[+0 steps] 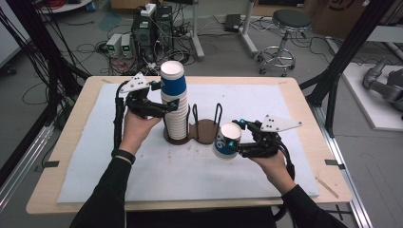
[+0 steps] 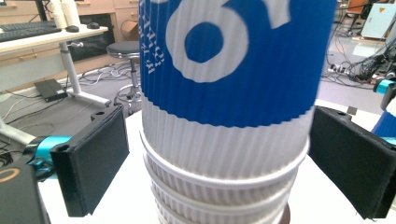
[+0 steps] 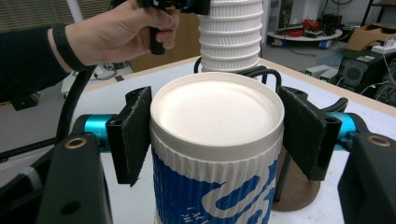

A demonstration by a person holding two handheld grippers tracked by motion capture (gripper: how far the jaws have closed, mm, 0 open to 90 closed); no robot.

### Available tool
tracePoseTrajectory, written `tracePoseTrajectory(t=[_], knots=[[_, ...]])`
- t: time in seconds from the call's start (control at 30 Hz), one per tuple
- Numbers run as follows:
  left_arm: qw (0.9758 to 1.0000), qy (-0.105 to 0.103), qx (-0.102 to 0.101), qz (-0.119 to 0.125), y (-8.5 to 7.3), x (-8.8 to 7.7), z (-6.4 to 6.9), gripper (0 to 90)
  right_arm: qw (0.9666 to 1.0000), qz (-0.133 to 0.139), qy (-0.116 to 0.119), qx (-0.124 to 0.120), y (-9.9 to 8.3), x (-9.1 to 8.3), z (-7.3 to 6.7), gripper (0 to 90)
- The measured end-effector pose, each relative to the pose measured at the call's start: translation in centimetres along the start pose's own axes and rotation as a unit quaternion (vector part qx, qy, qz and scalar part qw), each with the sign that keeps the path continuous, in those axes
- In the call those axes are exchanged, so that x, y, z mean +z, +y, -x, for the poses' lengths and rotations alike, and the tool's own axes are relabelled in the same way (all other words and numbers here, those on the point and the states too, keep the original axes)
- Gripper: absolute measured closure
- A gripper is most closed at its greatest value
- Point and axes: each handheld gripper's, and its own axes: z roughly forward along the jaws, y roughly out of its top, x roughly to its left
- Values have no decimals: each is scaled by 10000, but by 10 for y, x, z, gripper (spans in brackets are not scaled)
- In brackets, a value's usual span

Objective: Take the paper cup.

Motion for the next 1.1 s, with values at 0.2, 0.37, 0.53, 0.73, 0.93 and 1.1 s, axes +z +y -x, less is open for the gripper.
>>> tracePoseTrajectory(t=[0.2, 0.37, 0.53, 0.73, 0.93, 1.1], knots=[[10000, 39, -14, -2, -6, -13, 3, 65, 10000, 5, -12, -9, 0, -1, 1, 309], [10000, 32, 52, -4, -15, -26, 11, 65, 10000, 3, -36, 4, -1, 0, 1, 309], [10000, 11, 9, 12, -27, -34, 21, 65, 10000, -1, -51, 9, -2, 0, 2, 309], [9999, -1, -14, 100, -43, -41, 38, 65, 10000, -9, -62, 24, -3, 0, 2, 309], [9999, -43, -98, 60, -58, -45, 53, 65, 10000, -48, -71, 34, -5, 1, 2, 309], [10000, -14, -93, -16, -71, -50, 63, 65, 9999, -53, -78, 57, -6, 1, 3, 309]])
